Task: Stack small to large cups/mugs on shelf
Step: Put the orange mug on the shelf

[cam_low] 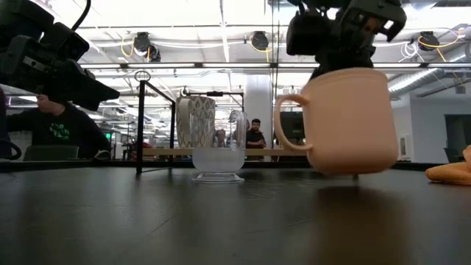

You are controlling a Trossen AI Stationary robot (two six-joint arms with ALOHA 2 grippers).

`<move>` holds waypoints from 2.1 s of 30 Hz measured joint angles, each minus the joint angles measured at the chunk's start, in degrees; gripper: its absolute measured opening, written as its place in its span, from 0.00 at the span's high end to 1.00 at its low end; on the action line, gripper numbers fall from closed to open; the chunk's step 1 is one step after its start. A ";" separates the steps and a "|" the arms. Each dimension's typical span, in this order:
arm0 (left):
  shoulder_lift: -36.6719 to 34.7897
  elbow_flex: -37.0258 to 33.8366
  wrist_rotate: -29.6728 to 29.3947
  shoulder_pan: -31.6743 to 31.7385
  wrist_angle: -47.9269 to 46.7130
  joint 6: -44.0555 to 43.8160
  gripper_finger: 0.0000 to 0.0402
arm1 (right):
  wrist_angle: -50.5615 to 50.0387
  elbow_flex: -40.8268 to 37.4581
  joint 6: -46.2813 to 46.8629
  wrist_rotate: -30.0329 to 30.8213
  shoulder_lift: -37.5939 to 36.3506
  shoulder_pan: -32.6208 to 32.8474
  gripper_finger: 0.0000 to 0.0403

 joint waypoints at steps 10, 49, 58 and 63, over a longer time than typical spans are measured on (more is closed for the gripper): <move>0.00 0.00 0.00 0.00 -0.04 -0.07 1.00 | -4.22 3.74 -1.70 -0.03 -0.44 -0.07 0.99; 0.00 0.00 0.04 0.00 -0.04 -0.51 1.00 | -12.27 11.18 -3.64 1.79 -2.58 -1.81 0.99; 0.00 0.00 0.04 0.01 -0.01 -0.66 1.00 | -14.59 11.18 -3.64 3.42 -8.25 -1.90 0.99; 0.00 0.00 0.04 0.01 0.00 -0.64 1.00 | -16.33 11.18 -3.62 3.54 -9.33 -1.92 0.99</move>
